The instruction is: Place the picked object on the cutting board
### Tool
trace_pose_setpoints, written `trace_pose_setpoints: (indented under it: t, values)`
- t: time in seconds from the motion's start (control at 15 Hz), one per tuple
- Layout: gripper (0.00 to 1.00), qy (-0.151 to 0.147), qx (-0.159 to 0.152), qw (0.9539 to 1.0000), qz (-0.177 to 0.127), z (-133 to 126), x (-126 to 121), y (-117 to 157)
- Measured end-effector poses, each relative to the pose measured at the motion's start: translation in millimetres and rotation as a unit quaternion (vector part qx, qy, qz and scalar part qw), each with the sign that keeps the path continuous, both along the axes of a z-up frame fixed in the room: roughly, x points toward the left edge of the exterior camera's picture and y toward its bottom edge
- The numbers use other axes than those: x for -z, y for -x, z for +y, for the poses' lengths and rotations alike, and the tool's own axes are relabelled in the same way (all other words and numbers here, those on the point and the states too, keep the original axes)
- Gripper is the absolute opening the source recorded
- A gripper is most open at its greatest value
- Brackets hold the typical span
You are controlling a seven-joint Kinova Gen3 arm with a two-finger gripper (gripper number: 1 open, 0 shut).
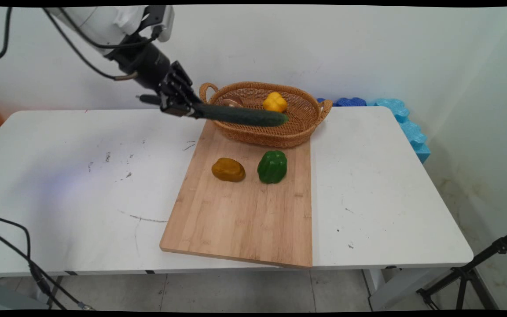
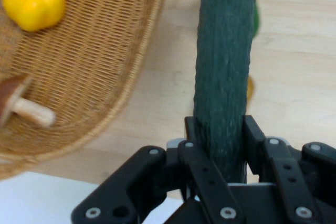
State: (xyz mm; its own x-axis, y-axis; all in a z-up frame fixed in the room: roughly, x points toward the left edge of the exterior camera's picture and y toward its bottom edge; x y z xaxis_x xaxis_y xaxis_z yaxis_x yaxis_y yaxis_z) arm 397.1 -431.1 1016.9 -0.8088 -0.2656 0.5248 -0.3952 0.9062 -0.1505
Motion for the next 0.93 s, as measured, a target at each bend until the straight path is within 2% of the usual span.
trace_pose_setpoints:
  t: [0.2,0.4,0.93]
  values:
    - [0.00,-0.037,-0.019,0.9989,0.021,26.5,4.2,1.0]
    - [0.00,-0.072,-0.040,0.9958,0.039,47.8,17.1,3.0]
    - [0.00,-0.138,-0.085,0.9846,0.065,81.9,72.4,11.2]
